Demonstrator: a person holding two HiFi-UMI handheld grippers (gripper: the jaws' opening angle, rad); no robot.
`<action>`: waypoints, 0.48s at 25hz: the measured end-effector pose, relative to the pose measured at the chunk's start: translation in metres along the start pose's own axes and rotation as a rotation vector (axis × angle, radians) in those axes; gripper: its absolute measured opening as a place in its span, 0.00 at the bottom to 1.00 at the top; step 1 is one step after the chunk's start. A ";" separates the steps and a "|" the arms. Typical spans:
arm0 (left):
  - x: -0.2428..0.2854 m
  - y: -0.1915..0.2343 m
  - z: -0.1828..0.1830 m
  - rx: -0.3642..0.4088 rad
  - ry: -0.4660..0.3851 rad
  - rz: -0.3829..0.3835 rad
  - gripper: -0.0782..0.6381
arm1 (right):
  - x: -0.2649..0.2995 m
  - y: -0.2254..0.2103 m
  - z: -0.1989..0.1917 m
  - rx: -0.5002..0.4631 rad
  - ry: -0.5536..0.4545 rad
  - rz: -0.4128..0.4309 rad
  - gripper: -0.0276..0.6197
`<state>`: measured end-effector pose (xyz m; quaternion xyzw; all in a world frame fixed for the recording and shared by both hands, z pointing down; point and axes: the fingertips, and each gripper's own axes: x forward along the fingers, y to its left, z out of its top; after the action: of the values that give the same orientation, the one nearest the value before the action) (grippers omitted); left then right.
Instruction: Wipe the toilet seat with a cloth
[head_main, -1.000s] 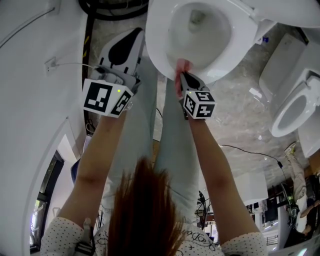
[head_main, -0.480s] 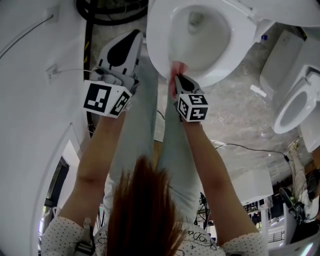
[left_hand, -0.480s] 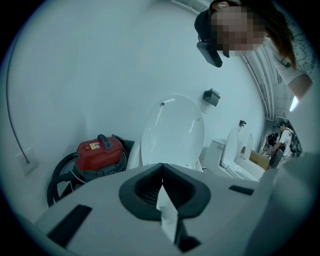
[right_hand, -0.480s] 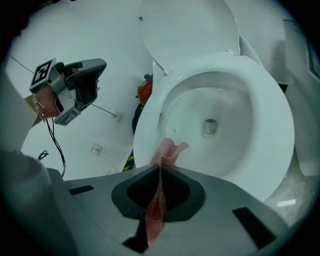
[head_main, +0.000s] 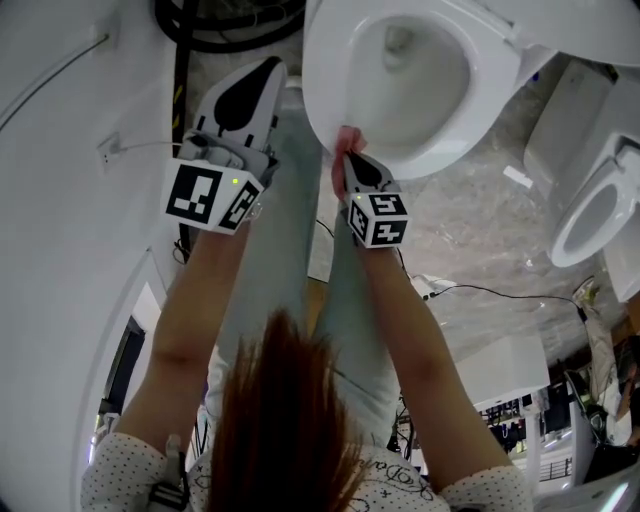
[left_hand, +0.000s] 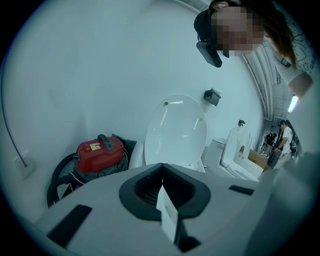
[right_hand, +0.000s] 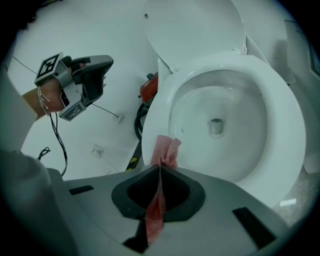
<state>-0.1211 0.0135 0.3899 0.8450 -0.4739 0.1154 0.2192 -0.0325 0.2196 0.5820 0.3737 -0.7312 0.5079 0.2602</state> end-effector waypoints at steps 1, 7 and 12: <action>0.001 0.001 0.000 0.000 0.002 -0.001 0.11 | 0.001 0.001 0.001 0.001 0.001 0.004 0.08; 0.006 0.008 0.003 -0.004 0.004 -0.012 0.11 | 0.008 0.005 0.008 0.090 -0.053 -0.022 0.08; 0.013 0.014 0.006 -0.002 0.007 -0.023 0.11 | 0.015 0.007 0.019 0.145 -0.097 -0.038 0.08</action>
<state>-0.1263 -0.0051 0.3933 0.8497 -0.4636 0.1156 0.2229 -0.0476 0.1991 0.5831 0.4294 -0.6969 0.5360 0.2064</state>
